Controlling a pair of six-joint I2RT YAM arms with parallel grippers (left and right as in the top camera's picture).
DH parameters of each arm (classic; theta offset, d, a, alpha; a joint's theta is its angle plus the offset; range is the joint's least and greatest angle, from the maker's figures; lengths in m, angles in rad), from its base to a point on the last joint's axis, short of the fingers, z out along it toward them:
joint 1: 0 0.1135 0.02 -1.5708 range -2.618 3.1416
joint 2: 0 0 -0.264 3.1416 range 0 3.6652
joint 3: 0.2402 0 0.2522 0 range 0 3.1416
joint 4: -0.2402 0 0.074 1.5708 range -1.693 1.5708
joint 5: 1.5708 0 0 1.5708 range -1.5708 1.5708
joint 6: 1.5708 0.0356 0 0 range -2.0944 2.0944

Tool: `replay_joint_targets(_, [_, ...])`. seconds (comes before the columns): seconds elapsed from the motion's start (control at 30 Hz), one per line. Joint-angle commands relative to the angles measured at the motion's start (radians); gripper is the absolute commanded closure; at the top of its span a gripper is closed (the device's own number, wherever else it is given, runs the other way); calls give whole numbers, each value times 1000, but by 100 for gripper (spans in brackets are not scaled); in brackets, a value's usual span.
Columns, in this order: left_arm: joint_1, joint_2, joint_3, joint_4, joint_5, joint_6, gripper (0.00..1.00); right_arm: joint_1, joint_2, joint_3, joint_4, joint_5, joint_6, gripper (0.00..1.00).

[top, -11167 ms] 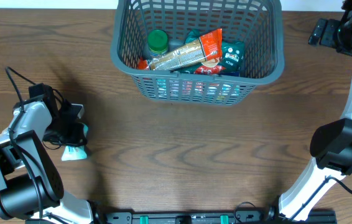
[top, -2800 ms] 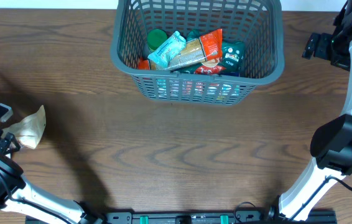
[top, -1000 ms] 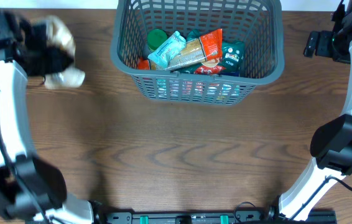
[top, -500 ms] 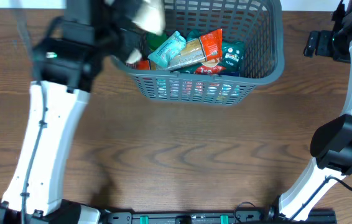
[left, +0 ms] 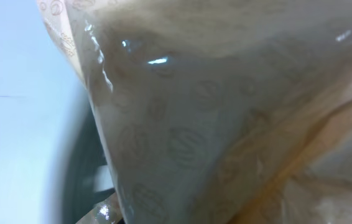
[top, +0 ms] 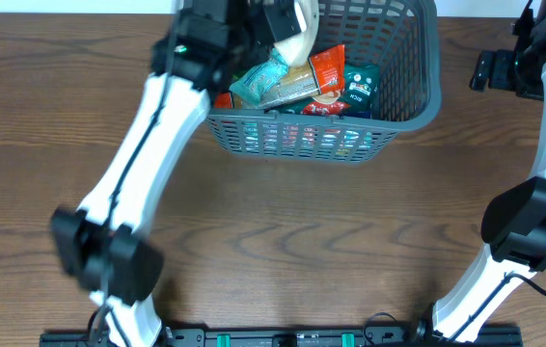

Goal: Pack container

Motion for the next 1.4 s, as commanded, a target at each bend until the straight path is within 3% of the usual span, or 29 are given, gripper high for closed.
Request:
replay_joint_targets(0.0, [2,98,3,-23,-16,35,94,-8,1,-5,-1,-5,-8,1])
replay_joint_targets(0.13, [2,157,3,-79,-16,35,93,-8,1,-5,-2,-5,-9,1])
replay_joint_targets(0.17, [2,160,3,-90,-16,34,83,-8,1,-5,-2,-5,-9,1])
replay_joint_targets(0.23, [3,164,1,-113,-17,32,75,-8,1,-5,-1,-5,-9,1])
replay_joint_targets(0.37, [2,156,1,-130,-71,31,32,-8,1,-5,1,-5,-9,1])
replay_joint_targets(0.5, [-2,98,4,-129,-137,-28,1,-8,1,-5,19,-5,-9,1])
replay_joint_targets(0.83, [13,-172,10,-123,-137,-163,2,-8,-6,54,138,-53,-8,1])
replay_joint_targets(1.07, [195,-320,10,-253,-139,-444,1,-8,-21,243,82,-129,13,1])
replay_joint_targets(1.27, [360,-420,7,-402,-138,-751,1,-8,-143,262,66,-109,74,1])
replay_joint_targets(1.37, [385,-485,-18,-410,-138,-784,1,-8,-215,261,32,-108,69,1])
